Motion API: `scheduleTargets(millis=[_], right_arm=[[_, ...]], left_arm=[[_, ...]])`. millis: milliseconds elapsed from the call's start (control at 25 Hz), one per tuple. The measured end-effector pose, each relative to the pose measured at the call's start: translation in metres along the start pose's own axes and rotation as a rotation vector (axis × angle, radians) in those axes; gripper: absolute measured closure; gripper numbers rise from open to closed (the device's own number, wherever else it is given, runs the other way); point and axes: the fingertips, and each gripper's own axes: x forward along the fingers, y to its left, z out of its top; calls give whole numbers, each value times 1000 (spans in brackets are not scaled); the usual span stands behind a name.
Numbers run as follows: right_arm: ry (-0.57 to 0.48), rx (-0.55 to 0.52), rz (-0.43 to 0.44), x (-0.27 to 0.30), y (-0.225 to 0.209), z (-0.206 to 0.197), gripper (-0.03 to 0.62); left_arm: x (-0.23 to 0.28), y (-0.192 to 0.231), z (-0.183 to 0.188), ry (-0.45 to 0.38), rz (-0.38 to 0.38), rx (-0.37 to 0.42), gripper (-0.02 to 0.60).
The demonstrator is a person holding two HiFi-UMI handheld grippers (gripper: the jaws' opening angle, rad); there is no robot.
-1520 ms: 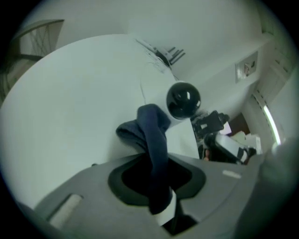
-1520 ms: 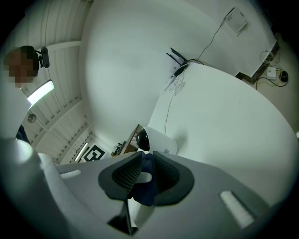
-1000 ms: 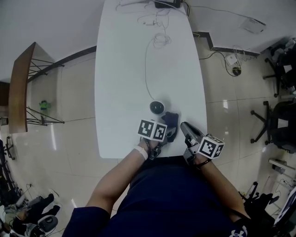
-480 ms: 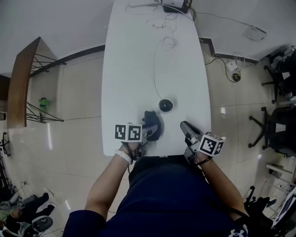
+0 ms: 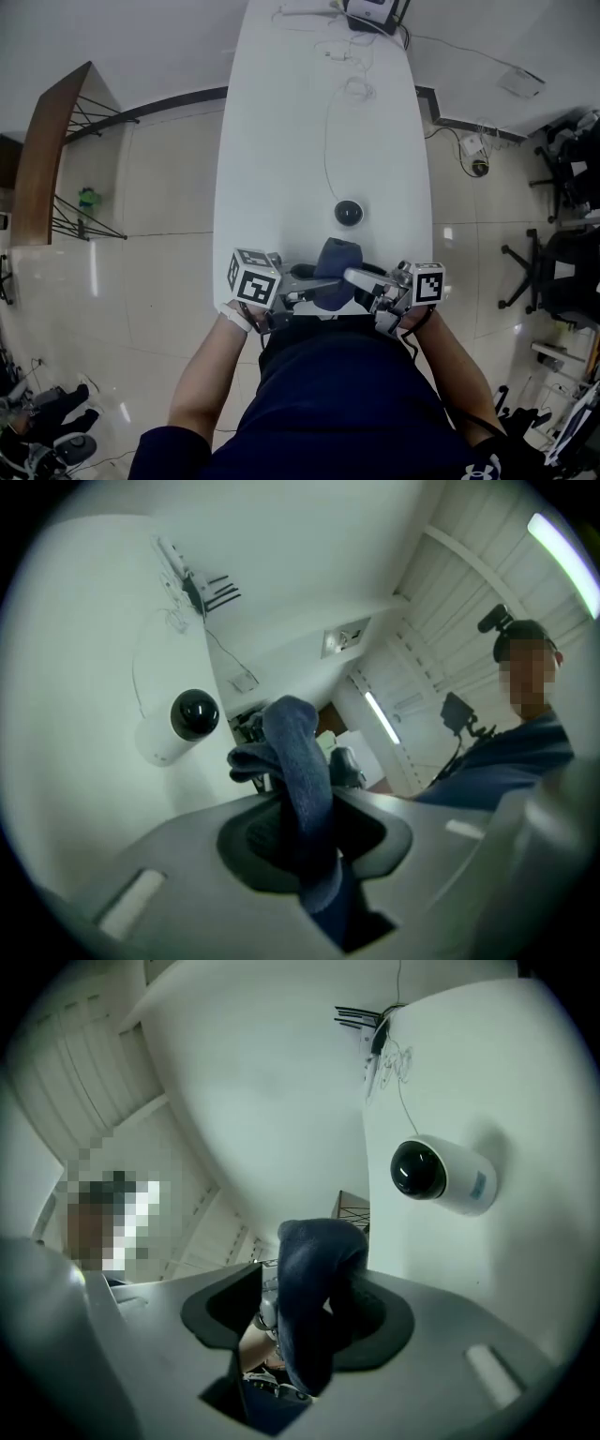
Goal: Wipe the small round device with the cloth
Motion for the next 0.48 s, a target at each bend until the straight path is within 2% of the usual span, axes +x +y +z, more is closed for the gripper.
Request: scheduleTargets(millis=[80,160,240,320,360,400,480], right_arm=[[-2,38,22,2,1,-6,444],[14,37,8,2,0,-12,456],[45,-18,-28,2,-3,-15,466],[35,-64,-60,1,-6,-9,510],[-1,-63,-76,0,-8,-2,513],[-58,-45,-93,-4,-12,8,514],[-205,-24,-170,-20,-23,36,514]], left_arm=[[0,-5,-4,6,-47,-6,494],[0,-6,-9,13,-69,-23,495],[0,-2,-14,20,-61,-37,495],[-2,8,-11,-11,-17,-45,478],[-5,16,-6,-50,16,-47,440],[-10,24,2,-103,55,-50,379],[-28,43,21,-220,162,-44,356]])
